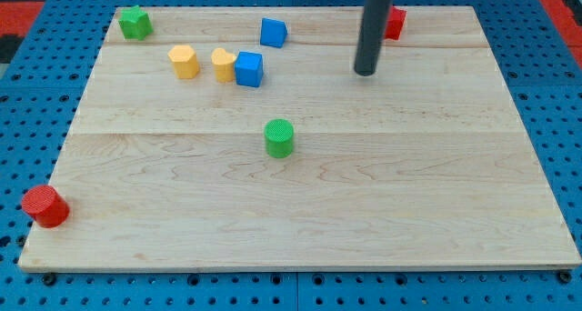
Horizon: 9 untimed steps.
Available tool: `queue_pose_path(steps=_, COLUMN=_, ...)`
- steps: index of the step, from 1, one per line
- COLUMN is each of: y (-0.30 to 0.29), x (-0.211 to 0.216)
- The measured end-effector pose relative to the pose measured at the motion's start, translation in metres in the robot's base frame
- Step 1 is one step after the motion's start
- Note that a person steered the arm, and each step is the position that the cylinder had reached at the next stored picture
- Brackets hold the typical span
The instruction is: Make a triangle out of yellow blocks and the blue cube
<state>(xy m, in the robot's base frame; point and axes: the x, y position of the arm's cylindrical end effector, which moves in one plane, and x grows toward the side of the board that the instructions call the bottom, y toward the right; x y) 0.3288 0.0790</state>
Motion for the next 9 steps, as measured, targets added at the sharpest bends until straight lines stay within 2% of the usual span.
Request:
queue_pose_path(steps=1, y=-0.081, x=-0.014)
queue_pose_path(steps=2, y=-0.108, x=-0.043)
queue_pose_path(steps=3, y=-0.132, x=-0.033)
queue_pose_path(steps=4, y=-0.175, x=0.005)
queue_pose_path(steps=6, y=-0.186, x=0.021)
queue_pose_path(steps=7, y=-0.229, x=0.037)
queue_pose_path(steps=8, y=-0.19, x=0.034)
queue_pose_path(steps=9, y=-0.211, x=0.02)
